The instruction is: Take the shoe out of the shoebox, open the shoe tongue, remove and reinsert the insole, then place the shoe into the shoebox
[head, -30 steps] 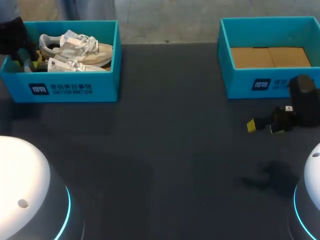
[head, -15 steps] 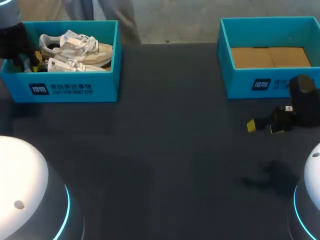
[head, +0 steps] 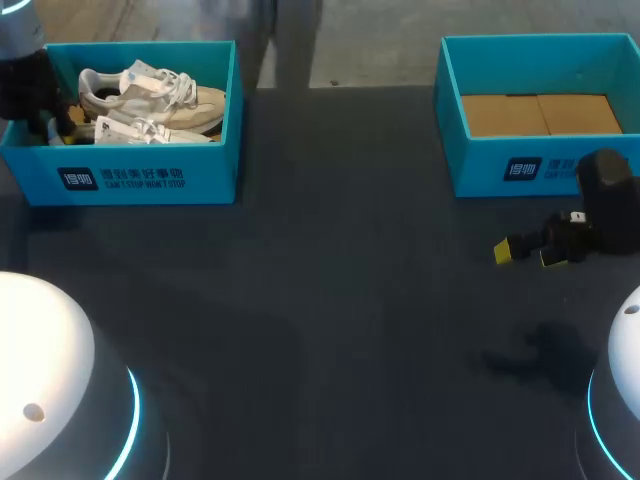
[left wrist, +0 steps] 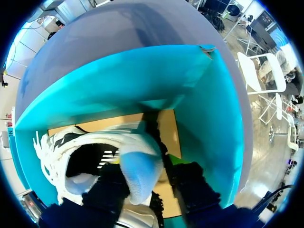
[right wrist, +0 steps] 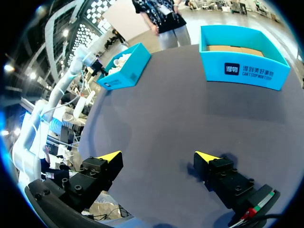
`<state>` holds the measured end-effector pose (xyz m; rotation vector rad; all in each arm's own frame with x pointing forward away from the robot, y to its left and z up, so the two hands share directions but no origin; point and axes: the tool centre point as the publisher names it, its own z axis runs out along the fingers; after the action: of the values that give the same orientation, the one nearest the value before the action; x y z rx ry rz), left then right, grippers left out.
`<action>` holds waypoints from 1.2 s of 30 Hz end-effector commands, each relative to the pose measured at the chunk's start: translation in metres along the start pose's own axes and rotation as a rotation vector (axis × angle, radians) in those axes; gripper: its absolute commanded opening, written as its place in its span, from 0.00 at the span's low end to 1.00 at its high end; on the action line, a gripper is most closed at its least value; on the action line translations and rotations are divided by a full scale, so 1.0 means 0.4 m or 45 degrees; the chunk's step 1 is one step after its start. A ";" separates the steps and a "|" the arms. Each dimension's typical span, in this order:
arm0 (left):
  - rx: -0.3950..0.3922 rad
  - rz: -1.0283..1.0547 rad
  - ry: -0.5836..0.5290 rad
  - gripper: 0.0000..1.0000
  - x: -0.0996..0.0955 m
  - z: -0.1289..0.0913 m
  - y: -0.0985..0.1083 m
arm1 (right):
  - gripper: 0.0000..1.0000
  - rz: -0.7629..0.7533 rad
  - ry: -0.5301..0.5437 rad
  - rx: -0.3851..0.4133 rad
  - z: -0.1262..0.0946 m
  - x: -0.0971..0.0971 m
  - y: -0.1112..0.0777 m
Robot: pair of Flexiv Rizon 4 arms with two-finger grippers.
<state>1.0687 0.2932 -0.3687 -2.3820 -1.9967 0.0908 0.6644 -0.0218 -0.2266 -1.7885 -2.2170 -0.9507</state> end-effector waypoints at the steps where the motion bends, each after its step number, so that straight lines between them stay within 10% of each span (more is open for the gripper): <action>1: 0.006 0.004 -0.005 0.08 -0.009 0.031 0.009 | 1.00 0.001 -0.004 0.000 0.001 0.002 -0.002; 36: -0.091 0.141 0.066 0.00 -0.022 -0.268 -0.039 | 1.00 0.001 -0.004 0.000 0.001 0.002 -0.002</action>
<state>1.0672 0.2879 -0.2783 -2.5071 -1.8769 -0.0298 0.6644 -0.0218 -0.2266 -1.7884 -2.2170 -0.9507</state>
